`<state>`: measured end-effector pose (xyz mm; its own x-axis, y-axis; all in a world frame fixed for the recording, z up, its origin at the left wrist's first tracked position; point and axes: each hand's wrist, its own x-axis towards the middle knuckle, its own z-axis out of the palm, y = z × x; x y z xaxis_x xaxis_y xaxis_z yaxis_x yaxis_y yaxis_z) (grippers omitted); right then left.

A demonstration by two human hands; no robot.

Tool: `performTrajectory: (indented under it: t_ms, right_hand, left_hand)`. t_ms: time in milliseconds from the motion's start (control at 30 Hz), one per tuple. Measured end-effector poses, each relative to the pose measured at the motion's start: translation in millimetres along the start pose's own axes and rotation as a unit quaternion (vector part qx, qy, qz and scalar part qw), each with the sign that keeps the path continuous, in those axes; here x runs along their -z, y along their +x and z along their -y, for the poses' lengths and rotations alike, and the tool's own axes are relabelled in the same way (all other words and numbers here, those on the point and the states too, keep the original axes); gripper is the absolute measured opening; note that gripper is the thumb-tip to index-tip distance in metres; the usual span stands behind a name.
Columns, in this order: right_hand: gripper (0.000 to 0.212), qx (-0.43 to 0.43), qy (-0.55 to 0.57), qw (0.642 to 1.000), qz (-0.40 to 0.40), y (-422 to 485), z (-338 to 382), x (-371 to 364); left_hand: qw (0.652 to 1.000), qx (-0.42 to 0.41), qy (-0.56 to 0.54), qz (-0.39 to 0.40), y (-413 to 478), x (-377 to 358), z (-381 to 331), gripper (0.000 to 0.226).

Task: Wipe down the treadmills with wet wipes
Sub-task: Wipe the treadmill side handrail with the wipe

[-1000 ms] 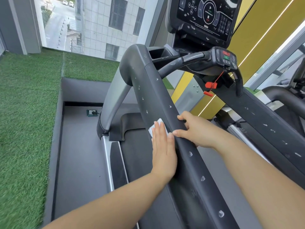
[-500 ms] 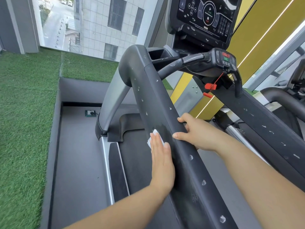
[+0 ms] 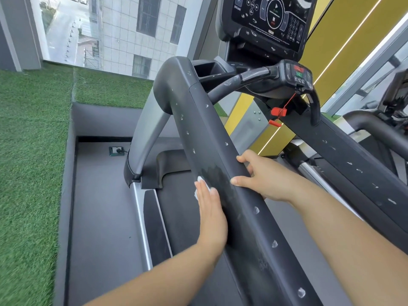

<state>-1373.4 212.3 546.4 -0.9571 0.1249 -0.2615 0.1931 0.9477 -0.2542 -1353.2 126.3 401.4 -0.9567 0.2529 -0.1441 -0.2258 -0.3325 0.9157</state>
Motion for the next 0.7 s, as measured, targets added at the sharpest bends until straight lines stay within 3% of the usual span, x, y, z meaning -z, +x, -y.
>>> performTrajectory:
  t_ms: [133, 200, 333, 500, 567, 667, 700]
  right_hand:
    - [0.060, 0.002, -0.008, 1.000, -0.006, -1, 0, 0]
    - [0.059, 0.000, -0.009, 1.000, -0.009, -2, -1, -1]
    - [0.060, -0.002, -0.004, 1.000, -0.013, -2, 0, -1]
    - [0.059, -0.011, -0.001, 1.000, -0.022, -2, 0, -3]
    - [0.059, -0.012, -0.002, 1.000, -0.024, -3, 0, -3]
    - [0.060, -0.016, 0.002, 1.000, -0.024, -4, 1, -3]
    - [0.059, -0.016, 0.002, 1.000, -0.024, -4, 0, -3]
  left_hand:
    - [0.996, 0.083, -0.021, -0.025, 28, 9, -11, 0.093]
    - [0.997, 0.074, -0.031, -0.016, 18, 7, -9, 0.089]
    - [0.999, 0.032, -0.023, 0.001, 11, 6, -4, 0.056]
    - [0.999, 0.029, 0.001, -0.031, 49, 13, -24, 0.055]
    - [0.999, -0.014, 0.035, -0.026, 31, 7, -23, 0.054]
    - [0.980, -0.124, 0.152, -0.026, 2, 2, -7, 0.070]
    - [0.981, -0.125, 0.146, -0.021, 6, 2, -5, 0.063]
